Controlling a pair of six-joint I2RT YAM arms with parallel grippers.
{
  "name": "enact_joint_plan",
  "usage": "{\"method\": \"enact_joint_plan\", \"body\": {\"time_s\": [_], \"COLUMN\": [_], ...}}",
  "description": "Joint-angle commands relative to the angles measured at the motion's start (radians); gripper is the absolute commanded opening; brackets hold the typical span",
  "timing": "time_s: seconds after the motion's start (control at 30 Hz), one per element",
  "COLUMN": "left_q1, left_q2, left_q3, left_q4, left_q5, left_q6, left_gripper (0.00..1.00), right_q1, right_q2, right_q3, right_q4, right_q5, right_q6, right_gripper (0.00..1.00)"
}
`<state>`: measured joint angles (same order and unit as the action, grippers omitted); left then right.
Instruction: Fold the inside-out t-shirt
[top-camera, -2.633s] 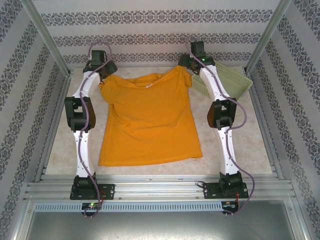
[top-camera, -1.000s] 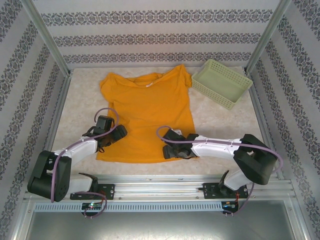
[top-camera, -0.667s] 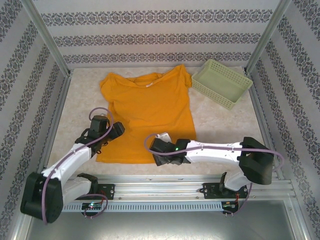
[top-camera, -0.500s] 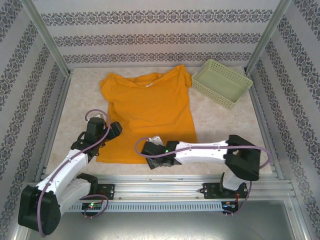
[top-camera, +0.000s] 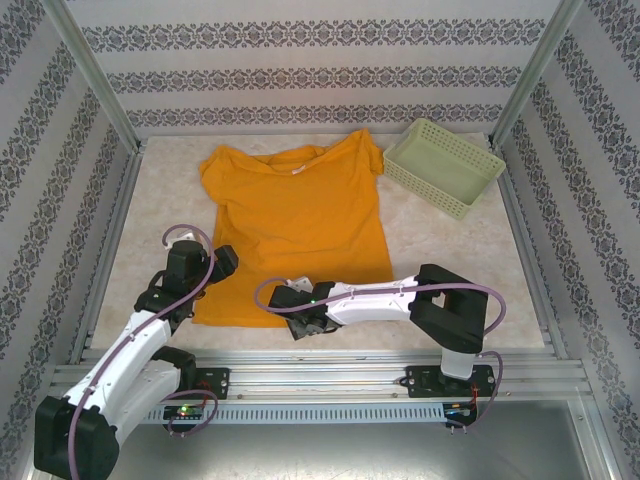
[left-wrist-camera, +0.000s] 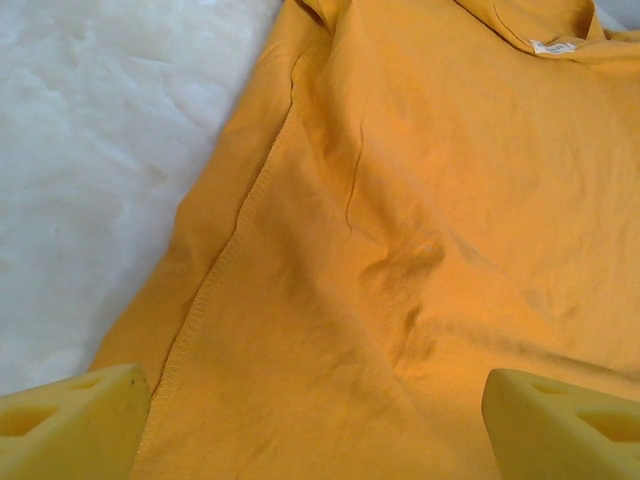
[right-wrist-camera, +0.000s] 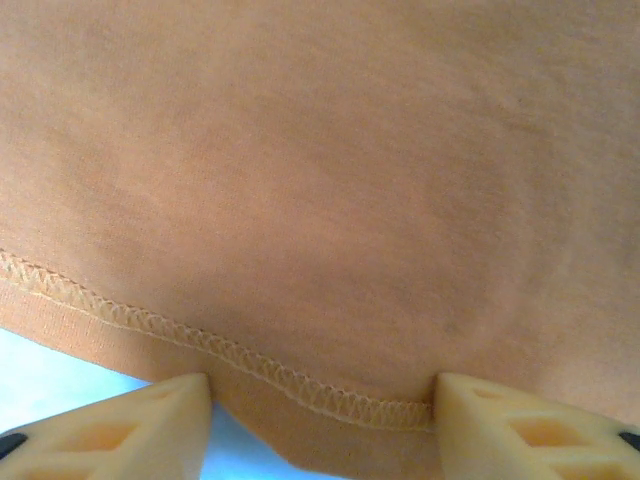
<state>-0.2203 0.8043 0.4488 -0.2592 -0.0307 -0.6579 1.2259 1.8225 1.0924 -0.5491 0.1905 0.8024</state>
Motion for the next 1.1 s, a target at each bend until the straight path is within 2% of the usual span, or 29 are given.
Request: {"method": "enact_joint_plan", "body": {"time_s": [0.0, 0.17, 0.33, 0.4, 0.57, 0.9, 1.07], "left_q1": [0.01, 0.011, 0.01, 0.011, 0.01, 0.011, 0.01], "left_q2": [-0.008, -0.001, 0.017, 0.028, 0.034, 0.043, 0.056], "left_q3": [-0.015, -0.015, -0.013, -0.011, -0.012, -0.014, -0.012], "left_q4": [-0.031, -0.029, -0.027, -0.025, -0.02, -0.015, -0.009], "left_q5": [-0.015, -0.017, -0.013, -0.006, 0.0, 0.006, 0.013], "left_q6": [0.02, 0.02, 0.02, 0.02, 0.019, 0.022, 0.022], "left_gripper": [0.86, 0.87, 0.87, 0.87, 0.87, 0.88, 0.88], "right_q1": [-0.008, -0.008, -0.008, -0.009, -0.006, -0.006, -0.003], "right_q2": [0.021, -0.007, -0.042, -0.05, -0.049, -0.06, -0.08], "right_q3": [0.001, -0.007, -0.014, -0.018, -0.02, -0.011, -0.008], "right_q4": [-0.006, -0.015, -0.026, -0.022, -0.02, -0.045, -0.057], "right_q5": [-0.002, 0.022, 0.04, 0.039, 0.04, 0.054, 0.068], "right_q6": [0.022, 0.017, 0.011, 0.01, 0.012, 0.009, 0.009], "right_gripper": [0.52, 0.37, 0.28, 0.28, 0.35, 0.27, 0.29]}}
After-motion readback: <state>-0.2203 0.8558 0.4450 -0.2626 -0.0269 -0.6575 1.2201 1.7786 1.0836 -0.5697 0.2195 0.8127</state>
